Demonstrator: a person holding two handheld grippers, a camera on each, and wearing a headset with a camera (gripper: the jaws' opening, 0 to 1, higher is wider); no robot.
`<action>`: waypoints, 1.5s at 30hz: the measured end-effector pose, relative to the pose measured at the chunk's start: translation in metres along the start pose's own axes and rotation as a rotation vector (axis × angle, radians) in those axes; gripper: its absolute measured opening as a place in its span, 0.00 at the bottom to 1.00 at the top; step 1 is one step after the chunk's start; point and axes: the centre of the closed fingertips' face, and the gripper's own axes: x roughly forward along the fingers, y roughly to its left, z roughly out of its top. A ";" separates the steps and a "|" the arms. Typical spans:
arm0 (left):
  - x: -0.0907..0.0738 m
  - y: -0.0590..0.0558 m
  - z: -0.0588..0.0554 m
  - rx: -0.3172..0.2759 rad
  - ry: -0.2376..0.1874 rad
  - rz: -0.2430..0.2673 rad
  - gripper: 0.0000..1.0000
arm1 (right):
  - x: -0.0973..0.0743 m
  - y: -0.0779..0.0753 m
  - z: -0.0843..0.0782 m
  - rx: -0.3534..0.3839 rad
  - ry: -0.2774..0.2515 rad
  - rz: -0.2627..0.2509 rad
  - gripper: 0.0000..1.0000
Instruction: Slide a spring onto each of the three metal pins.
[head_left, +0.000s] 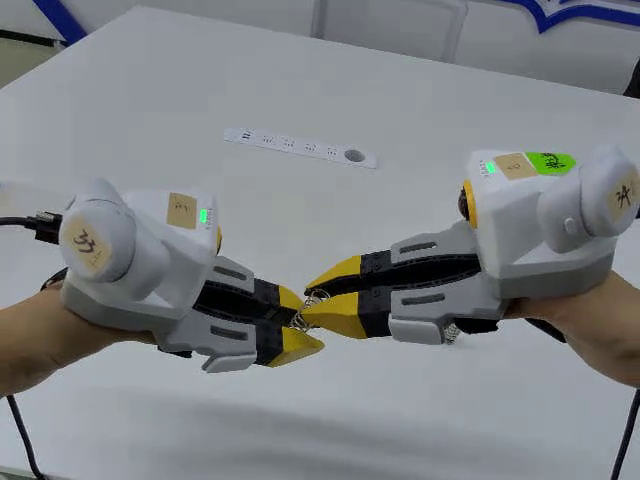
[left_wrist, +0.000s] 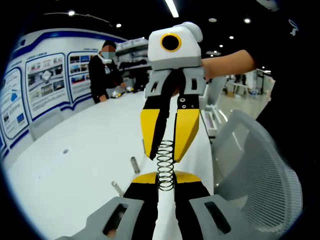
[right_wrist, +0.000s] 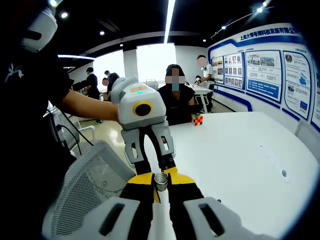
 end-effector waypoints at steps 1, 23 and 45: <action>0.000 0.001 0.000 -0.001 -0.001 0.002 0.10 | 0.000 0.000 0.000 0.000 0.003 -0.002 0.11; -0.016 0.031 -0.011 -0.095 -0.015 0.137 0.29 | 0.001 -0.032 0.016 -0.026 0.011 -0.065 0.11; -0.031 0.056 -0.036 -0.184 0.027 0.220 0.68 | 0.001 -0.120 -0.032 0.066 0.123 -0.267 0.11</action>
